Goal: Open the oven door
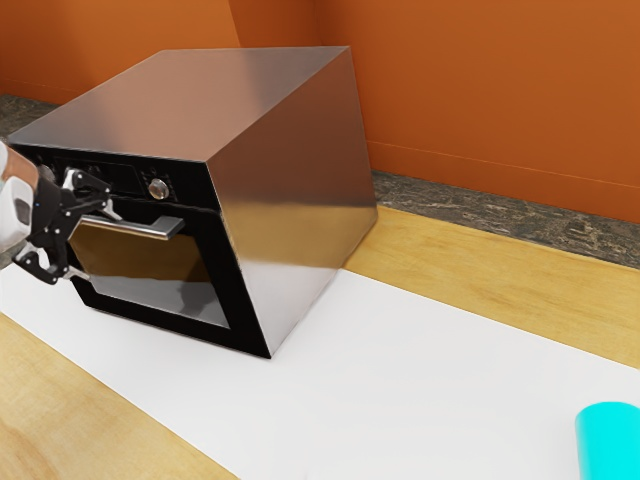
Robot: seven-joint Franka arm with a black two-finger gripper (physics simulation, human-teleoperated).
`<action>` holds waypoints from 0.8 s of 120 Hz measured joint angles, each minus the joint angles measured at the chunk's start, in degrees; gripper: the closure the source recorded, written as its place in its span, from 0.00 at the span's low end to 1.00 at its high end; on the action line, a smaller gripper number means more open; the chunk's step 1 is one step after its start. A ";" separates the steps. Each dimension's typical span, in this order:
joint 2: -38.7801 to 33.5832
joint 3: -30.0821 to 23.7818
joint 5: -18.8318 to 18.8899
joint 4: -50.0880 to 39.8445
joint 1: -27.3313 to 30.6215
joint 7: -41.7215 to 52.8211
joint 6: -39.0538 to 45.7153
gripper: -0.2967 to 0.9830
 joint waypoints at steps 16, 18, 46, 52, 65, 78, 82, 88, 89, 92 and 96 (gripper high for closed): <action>-5.15 3.04 0.16 -5.45 0.19 1.02 -0.04 0.27; -9.03 4.26 0.34 -7.77 0.60 1.22 -0.35 0.28; -18.23 -8.85 -13.20 33.06 29.43 4.50 -27.17 0.25; -6.56 -27.41 -12.65 41.51 30.16 -1.04 -30.32 0.24; 15.87 -50.40 -8.21 50.53 30.17 -16.21 -36.49 0.24; 27.49 -54.59 -5.62 49.88 30.33 -30.56 -40.71 0.24; 28.72 -55.23 -4.58 49.54 31.15 -34.49 -41.49 0.23; 29.60 -55.69 -3.42 49.31 31.14 -39.98 -42.45 0.23; 29.68 -55.73 -3.27 49.29 30.98 -40.86 -42.59 0.23; 29.82 -55.80 -2.89 49.24 30.38 -43.42 -42.97 0.23; 29.88 -55.85 -2.50 49.21 29.44 -46.91 -43.46 0.23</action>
